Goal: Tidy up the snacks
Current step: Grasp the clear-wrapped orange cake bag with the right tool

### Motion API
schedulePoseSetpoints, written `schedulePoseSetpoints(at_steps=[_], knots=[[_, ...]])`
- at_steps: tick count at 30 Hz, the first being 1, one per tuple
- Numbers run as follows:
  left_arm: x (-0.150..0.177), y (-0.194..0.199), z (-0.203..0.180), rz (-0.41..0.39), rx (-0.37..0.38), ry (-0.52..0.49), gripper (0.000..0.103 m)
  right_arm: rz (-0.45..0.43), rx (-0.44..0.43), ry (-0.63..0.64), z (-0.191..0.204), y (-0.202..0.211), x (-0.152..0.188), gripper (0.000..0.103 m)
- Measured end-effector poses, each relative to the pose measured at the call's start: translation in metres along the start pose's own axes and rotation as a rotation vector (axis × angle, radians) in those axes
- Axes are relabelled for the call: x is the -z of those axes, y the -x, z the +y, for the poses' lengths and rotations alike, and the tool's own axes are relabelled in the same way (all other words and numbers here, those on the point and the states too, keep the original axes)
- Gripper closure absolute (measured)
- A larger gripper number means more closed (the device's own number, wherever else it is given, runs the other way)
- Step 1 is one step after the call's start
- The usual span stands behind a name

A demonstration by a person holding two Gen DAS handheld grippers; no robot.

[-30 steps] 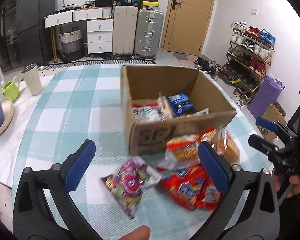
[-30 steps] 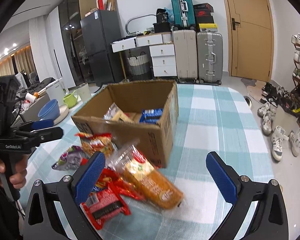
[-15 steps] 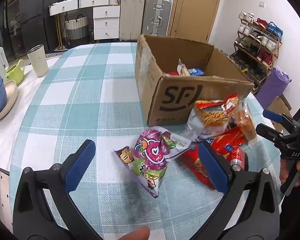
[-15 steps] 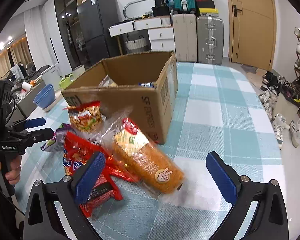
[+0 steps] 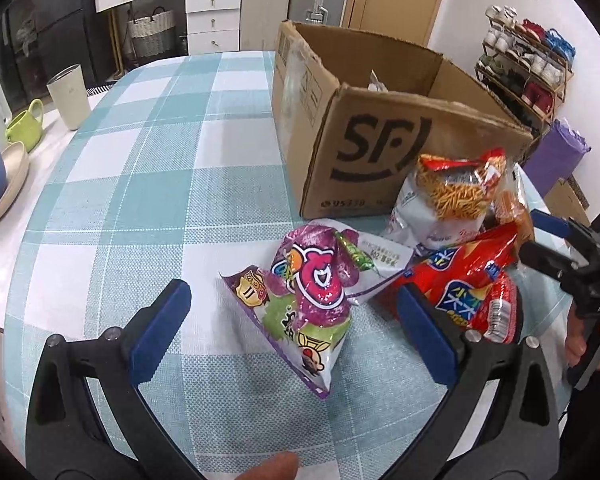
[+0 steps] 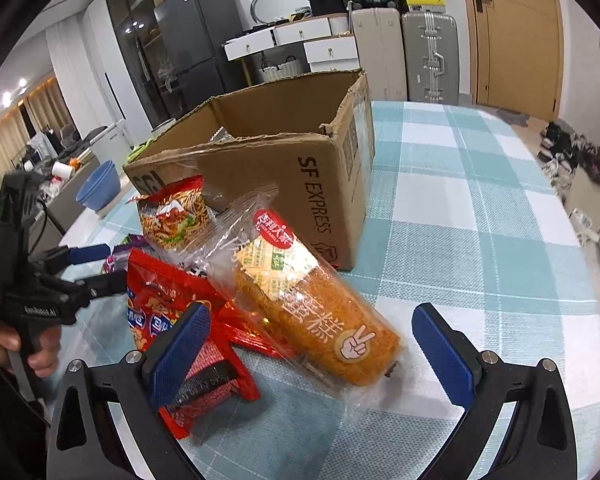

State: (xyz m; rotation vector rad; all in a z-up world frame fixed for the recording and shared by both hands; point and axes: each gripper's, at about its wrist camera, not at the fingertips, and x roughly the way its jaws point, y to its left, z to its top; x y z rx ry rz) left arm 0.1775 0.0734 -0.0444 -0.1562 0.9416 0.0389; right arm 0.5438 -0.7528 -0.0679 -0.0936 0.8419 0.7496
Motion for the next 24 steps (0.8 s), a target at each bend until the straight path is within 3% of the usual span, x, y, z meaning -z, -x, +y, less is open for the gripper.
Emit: schedulePoseSetpoints(at_steps=[11,19,24], knots=[[-0.004,-0.009,-0.008,0.019,-0.005,-0.074,0.001,0.045,-0.055,0.084,0.01,-0.002,0.004,0.001],[-0.003,-0.014,-0.017,0.027,-0.04,-0.146,0.001,0.041,-0.047,0.086,0.002,0.0,0.006,0.023],[-0.002,-0.014,-0.008,0.037,0.014,-0.094,0.001,0.039,-0.039,0.077,-0.002,-0.001,0.008,0.025]])
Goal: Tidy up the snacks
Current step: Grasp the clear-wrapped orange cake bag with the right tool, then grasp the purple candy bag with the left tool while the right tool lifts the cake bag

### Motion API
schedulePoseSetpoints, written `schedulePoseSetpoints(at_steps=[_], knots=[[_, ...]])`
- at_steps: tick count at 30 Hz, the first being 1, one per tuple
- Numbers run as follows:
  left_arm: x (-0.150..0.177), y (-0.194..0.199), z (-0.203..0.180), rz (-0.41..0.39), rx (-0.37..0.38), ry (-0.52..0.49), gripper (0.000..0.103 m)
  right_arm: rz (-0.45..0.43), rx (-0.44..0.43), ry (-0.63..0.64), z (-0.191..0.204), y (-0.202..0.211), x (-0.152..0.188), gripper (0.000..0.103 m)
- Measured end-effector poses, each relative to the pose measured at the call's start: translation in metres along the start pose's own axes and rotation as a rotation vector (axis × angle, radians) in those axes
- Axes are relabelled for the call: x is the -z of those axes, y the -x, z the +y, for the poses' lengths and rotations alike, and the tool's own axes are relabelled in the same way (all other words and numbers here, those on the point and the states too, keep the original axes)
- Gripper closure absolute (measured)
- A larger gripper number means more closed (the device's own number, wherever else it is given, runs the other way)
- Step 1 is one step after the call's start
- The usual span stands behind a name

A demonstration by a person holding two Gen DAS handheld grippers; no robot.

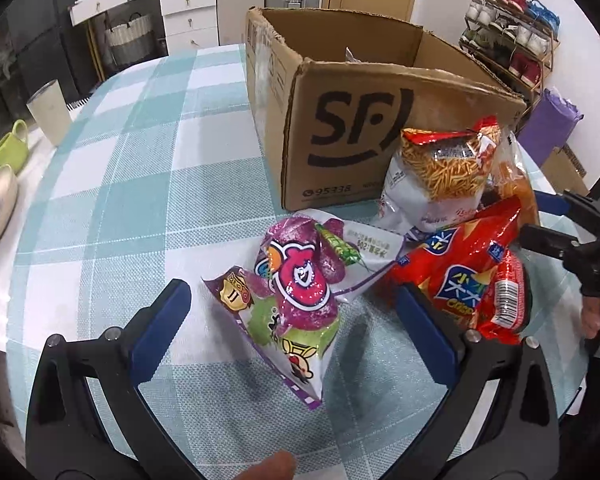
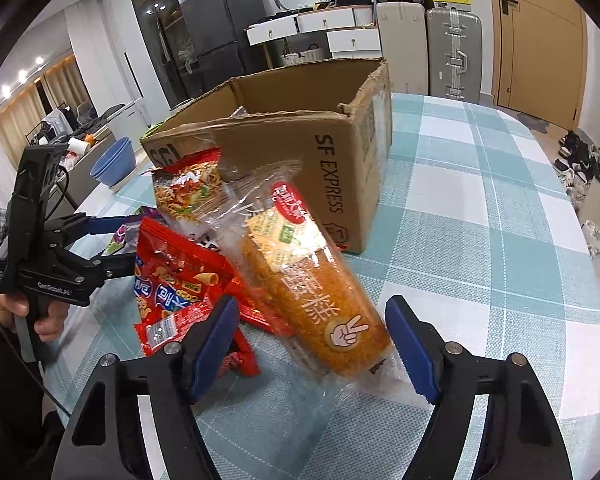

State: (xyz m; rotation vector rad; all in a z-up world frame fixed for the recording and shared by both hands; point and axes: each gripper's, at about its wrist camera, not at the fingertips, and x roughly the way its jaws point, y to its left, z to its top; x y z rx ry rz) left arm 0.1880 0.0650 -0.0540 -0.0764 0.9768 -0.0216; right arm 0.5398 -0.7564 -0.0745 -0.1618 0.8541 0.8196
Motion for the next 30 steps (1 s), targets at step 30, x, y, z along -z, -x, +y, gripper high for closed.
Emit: schedulePoseSetpoints(at_steps=[30], knots=[[0.003,-0.001,0.014,0.0,-0.005,0.028,0.001,-0.08,-0.006,0.092,0.018,0.018,0.0,0.064]])
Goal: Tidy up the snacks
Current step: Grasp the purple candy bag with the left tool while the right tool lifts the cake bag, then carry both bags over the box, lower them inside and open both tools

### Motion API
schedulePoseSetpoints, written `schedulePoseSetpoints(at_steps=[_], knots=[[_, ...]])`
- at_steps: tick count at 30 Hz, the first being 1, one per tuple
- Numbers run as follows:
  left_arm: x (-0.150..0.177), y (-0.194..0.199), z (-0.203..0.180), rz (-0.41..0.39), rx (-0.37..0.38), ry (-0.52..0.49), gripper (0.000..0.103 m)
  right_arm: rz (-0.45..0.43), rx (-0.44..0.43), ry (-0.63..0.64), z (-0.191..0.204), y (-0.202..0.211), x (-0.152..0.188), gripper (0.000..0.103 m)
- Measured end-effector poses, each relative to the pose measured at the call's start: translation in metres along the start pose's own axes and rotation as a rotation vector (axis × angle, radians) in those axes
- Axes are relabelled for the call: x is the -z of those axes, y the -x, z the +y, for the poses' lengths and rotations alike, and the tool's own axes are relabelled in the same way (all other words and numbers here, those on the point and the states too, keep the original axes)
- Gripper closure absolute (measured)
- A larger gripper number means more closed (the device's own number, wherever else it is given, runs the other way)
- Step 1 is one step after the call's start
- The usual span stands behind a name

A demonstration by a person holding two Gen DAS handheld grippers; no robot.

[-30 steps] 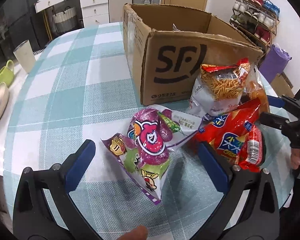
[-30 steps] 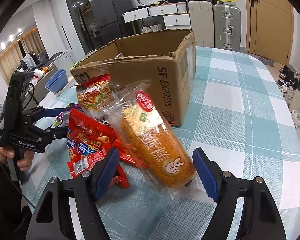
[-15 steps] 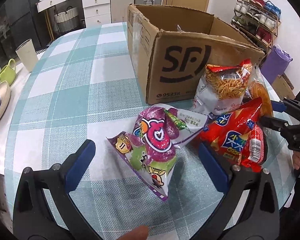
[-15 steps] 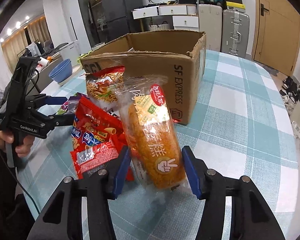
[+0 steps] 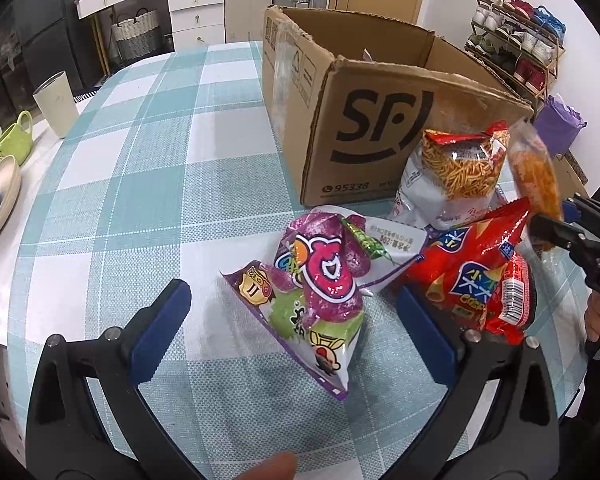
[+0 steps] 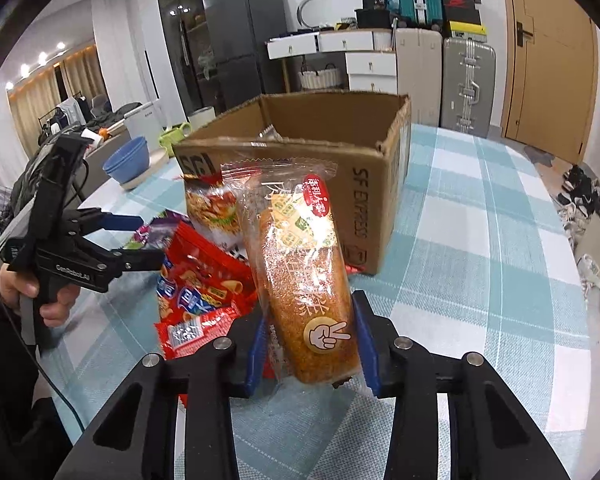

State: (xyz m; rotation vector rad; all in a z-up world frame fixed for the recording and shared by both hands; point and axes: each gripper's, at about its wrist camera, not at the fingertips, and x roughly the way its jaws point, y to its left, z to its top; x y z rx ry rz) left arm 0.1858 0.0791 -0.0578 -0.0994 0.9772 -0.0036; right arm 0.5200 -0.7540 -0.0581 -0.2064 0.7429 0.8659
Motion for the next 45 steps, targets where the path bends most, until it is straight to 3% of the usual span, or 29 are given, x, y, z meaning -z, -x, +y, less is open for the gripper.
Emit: schedulePoseSetpoints(at_steps=[7,8,11,19,23,26,45], knots=[[0.0,-0.005,0.005,0.002,0.012,0.028,0.001,-0.05,-0.034,0.002,0.003,0.012,-0.003,0.064],[0.0,-0.006,0.005,-0.001,0.023,0.027,0.004,-0.054,-0.035,0.003,0.003,0.013,-0.003,0.064],[0.001,-0.009,0.003,0.005,0.051,0.018,0.026,-0.057,-0.036,-0.001,0.004,0.014,-0.004,0.064],[0.006,-0.005,-0.006,-0.015,0.082,-0.009,0.037,-0.069,-0.02,-0.025,0.0,0.017,-0.004,0.064],[0.006,0.0,-0.009,-0.029,0.084,-0.019,0.053,-0.082,-0.015,-0.029,-0.002,0.021,-0.006,0.064],[0.005,0.007,-0.008,-0.045,0.088,-0.015,0.059,-0.091,-0.014,-0.039,-0.004,0.023,-0.005,0.064],[-0.002,0.049,0.008,-0.175,0.135,0.038,0.068,-0.157,-0.025,-0.061,-0.005,0.038,-0.008,0.064]])
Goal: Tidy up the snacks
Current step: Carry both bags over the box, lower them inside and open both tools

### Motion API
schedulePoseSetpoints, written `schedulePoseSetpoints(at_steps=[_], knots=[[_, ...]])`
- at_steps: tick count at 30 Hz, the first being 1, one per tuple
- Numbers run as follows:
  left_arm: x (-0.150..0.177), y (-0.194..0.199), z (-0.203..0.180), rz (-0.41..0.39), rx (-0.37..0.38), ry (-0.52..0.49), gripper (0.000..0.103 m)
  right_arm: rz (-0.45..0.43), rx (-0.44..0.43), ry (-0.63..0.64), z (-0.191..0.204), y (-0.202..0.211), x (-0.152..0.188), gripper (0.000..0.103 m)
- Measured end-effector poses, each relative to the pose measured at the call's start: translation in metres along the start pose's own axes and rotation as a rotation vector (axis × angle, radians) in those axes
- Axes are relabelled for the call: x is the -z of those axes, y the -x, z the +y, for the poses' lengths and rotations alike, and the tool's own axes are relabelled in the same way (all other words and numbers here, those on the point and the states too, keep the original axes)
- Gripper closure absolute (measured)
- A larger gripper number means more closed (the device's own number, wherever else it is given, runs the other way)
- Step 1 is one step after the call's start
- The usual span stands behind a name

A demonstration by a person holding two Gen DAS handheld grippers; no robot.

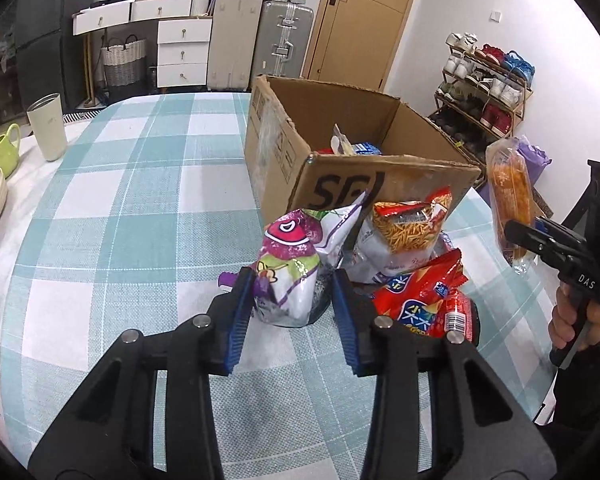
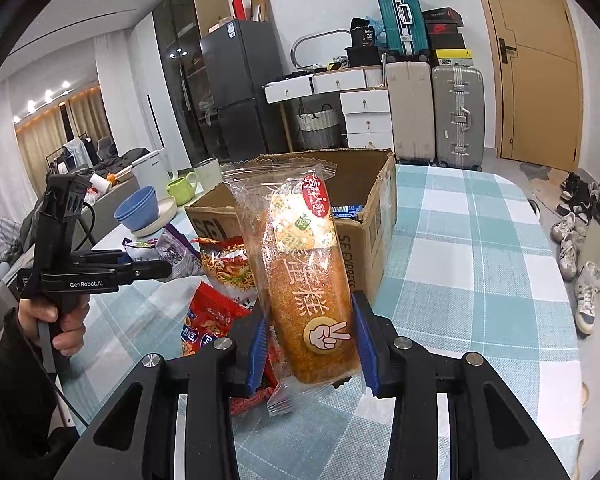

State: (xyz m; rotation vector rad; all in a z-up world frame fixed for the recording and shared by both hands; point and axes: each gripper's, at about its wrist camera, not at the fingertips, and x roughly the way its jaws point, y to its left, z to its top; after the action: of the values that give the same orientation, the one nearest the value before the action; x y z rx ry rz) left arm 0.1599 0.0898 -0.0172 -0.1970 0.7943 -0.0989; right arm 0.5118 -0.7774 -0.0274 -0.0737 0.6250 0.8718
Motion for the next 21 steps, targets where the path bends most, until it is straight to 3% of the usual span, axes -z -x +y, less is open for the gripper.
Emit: schedulePoseSetpoints(at_steps=[7,14,21], knots=[[-0.003,0.012,0.0,-0.032,0.024,0.001,0.068,-0.019,-0.002,-0.013,-0.003,0.004,-0.002,0.064],[-0.007,0.033,-0.009,-0.12,0.067,-0.023,0.068,-0.028,-0.009,-0.02,-0.002,0.005,-0.004,0.064],[-0.016,0.051,-0.016,-0.175,0.052,-0.019,0.068,-0.042,0.007,-0.036,-0.003,0.008,-0.007,0.064]])
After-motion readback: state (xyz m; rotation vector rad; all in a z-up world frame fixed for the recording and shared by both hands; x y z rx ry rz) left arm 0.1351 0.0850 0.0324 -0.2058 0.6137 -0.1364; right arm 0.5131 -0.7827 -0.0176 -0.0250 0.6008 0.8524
